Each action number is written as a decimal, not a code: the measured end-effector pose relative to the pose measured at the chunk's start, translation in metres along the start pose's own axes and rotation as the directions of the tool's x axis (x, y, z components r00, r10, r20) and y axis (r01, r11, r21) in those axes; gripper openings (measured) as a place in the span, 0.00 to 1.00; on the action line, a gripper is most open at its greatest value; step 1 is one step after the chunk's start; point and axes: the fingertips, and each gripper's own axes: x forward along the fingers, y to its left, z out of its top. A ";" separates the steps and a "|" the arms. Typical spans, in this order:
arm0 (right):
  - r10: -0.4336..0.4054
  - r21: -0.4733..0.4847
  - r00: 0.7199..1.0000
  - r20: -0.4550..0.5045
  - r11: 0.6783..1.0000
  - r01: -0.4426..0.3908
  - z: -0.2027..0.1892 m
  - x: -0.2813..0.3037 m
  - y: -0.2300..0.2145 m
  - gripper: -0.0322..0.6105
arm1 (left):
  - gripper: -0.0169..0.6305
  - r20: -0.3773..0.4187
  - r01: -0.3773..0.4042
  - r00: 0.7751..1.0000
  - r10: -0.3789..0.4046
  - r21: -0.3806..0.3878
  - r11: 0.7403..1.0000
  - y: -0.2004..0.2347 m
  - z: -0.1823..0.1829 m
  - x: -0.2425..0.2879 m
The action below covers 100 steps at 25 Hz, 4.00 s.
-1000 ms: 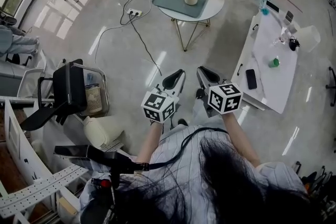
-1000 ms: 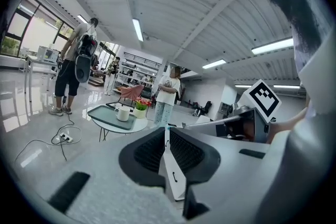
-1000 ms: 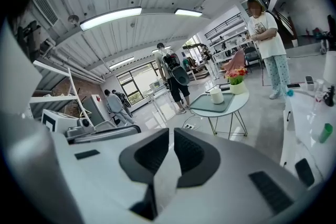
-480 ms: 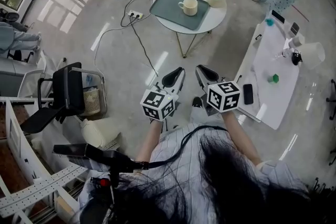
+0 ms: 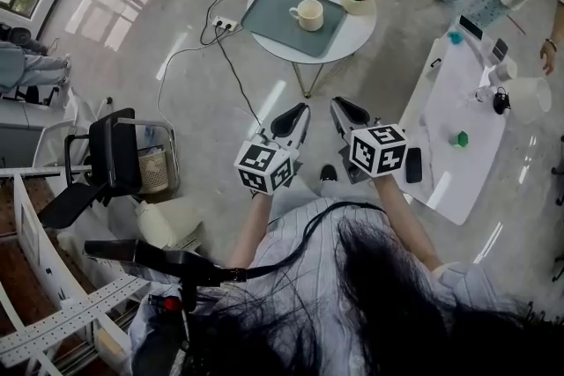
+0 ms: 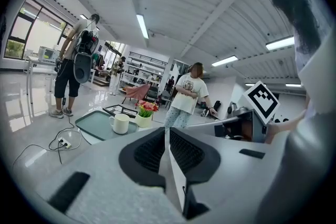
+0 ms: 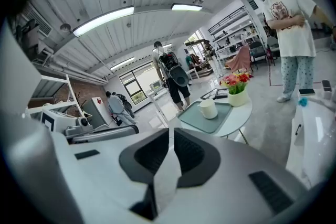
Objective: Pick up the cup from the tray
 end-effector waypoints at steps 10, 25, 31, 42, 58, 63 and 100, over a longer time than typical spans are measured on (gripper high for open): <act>0.006 0.028 1.000 0.006 1.000 -0.006 0.014 0.016 -0.018 0.12 | 0.05 -0.025 -0.006 1.000 0.006 0.011 1.000 0.016 0.008 0.024; -0.065 0.048 0.997 0.038 0.997 0.064 0.060 0.099 -0.050 0.12 | 0.05 -0.097 0.079 0.993 -0.072 0.072 0.994 0.110 0.038 0.089; -0.096 0.028 0.995 0.029 0.995 0.095 0.084 0.145 -0.061 0.13 | 0.05 -0.116 0.133 0.986 -0.123 0.090 0.987 0.149 0.060 0.119; -0.173 0.033 0.984 -0.035 0.984 0.174 0.083 0.215 -0.097 0.13 | 0.05 -0.161 0.190 0.970 -0.180 0.047 0.981 0.210 0.066 0.157; -0.219 0.096 0.967 -0.129 0.968 0.232 0.048 0.277 -0.152 0.45 | 0.05 -0.262 0.274 0.929 -0.261 0.016 0.962 0.238 0.051 0.201; -0.246 0.036 0.956 -0.157 0.966 0.255 0.037 0.294 -0.167 0.57 | 0.05 -0.277 0.276 0.924 -0.263 0.010 0.961 0.250 0.051 0.211; -0.320 -0.211 0.934 -0.157 0.935 0.285 0.028 0.366 -0.211 0.74 | 0.05 -0.368 0.215 0.907 -0.207 -0.021 0.976 0.297 0.018 0.194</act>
